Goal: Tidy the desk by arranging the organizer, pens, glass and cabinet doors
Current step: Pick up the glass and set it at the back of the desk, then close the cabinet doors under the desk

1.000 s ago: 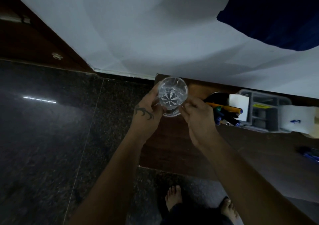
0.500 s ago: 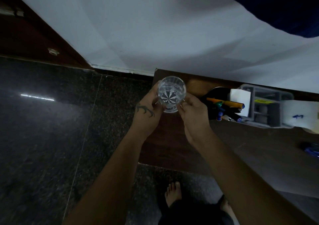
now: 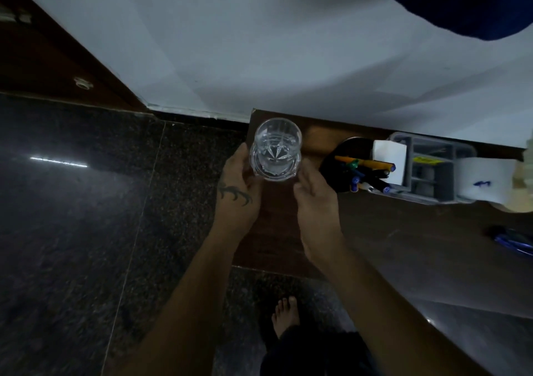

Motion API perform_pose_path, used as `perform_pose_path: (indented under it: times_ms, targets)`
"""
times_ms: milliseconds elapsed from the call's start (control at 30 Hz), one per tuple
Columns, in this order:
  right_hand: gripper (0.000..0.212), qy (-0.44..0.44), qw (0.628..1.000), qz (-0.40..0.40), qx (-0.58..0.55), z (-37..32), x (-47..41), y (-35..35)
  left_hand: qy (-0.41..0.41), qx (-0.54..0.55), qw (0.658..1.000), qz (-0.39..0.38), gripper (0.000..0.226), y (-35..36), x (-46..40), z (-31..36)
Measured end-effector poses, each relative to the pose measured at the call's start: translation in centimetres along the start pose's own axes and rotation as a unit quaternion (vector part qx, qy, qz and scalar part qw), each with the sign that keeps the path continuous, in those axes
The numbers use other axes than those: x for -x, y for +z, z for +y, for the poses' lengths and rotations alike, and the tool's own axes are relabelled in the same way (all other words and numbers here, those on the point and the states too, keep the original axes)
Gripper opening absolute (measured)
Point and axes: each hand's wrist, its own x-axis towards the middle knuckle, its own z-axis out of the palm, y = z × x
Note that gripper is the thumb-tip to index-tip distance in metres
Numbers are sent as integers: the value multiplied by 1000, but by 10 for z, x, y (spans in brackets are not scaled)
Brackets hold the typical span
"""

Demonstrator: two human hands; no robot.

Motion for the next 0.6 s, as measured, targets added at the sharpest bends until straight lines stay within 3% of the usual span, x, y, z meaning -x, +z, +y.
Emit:
perform_pose_path:
  times_ms: [133, 300, 600]
  targets:
    - [43, 46, 998, 25, 21, 24, 39, -20, 2, -26, 998, 63, 50, 10, 48, 4]
    - [39, 107, 993, 39, 27, 46, 70, -61, -54, -29, 998, 21, 41, 40, 103, 10]
    - [37, 119, 989, 69, 45, 53, 85, -140, -76, -30, 996, -37, 40, 98, 150, 40]
